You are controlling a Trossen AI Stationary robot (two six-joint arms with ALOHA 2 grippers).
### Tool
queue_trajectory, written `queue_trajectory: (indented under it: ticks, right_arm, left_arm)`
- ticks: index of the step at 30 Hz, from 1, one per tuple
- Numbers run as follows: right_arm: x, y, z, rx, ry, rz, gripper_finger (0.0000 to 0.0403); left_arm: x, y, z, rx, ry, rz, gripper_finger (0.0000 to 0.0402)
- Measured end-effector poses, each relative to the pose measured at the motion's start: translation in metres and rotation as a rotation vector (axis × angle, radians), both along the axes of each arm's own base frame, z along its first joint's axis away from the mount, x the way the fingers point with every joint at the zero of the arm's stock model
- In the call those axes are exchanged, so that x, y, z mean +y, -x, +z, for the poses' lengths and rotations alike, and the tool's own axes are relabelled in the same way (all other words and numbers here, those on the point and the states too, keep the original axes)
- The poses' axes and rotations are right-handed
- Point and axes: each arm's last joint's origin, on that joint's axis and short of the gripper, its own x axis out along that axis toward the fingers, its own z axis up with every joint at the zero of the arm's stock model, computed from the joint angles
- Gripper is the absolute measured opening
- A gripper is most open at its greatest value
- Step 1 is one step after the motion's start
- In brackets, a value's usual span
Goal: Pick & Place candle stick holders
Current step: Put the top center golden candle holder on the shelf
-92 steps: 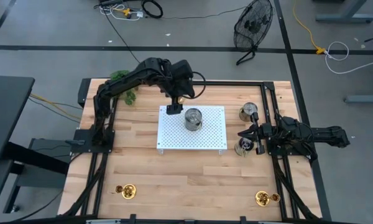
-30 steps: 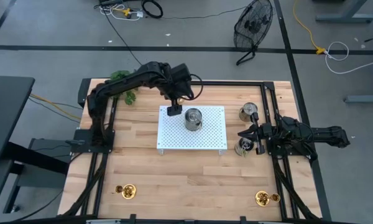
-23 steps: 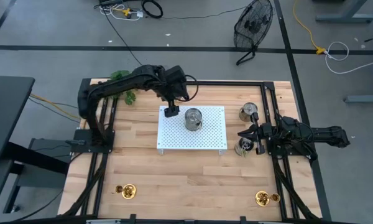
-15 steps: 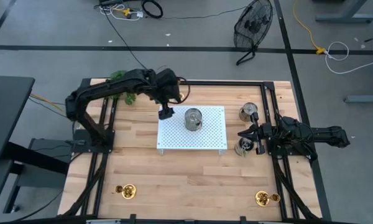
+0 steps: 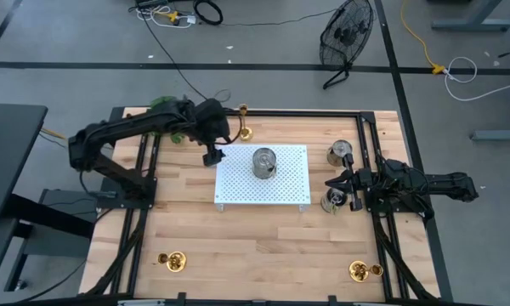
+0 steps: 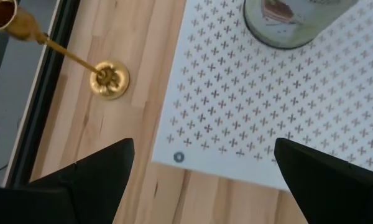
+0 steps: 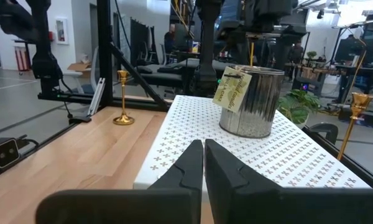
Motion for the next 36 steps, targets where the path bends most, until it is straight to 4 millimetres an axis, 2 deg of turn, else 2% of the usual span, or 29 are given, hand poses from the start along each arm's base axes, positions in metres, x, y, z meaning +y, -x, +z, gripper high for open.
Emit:
queue_trajectory:
  ticks: [13,23,30,36]
  right_arm:
    - [0.000,0.000,0.000,0.000,0.000,0.000,0.0021]
    - [0.000,0.000,0.000,0.000,0.000,0.000,0.0021]
    - [0.000,0.000,0.000,0.000,0.000,0.000,0.0021]
    - [0.000,0.000,0.000,0.000,0.000,0.000,0.0021]
  left_arm:
    - [-0.013,0.034,-0.023,0.021,0.034,0.022,0.0396]
    - [-0.022,0.057,-0.031,0.013,0.061,0.006,0.0396]
    - [-0.026,0.066,-0.043,0.032,0.084,-0.006,0.0396]
    - [-0.026,0.067,-0.041,0.016,0.077,-0.017,0.0396]
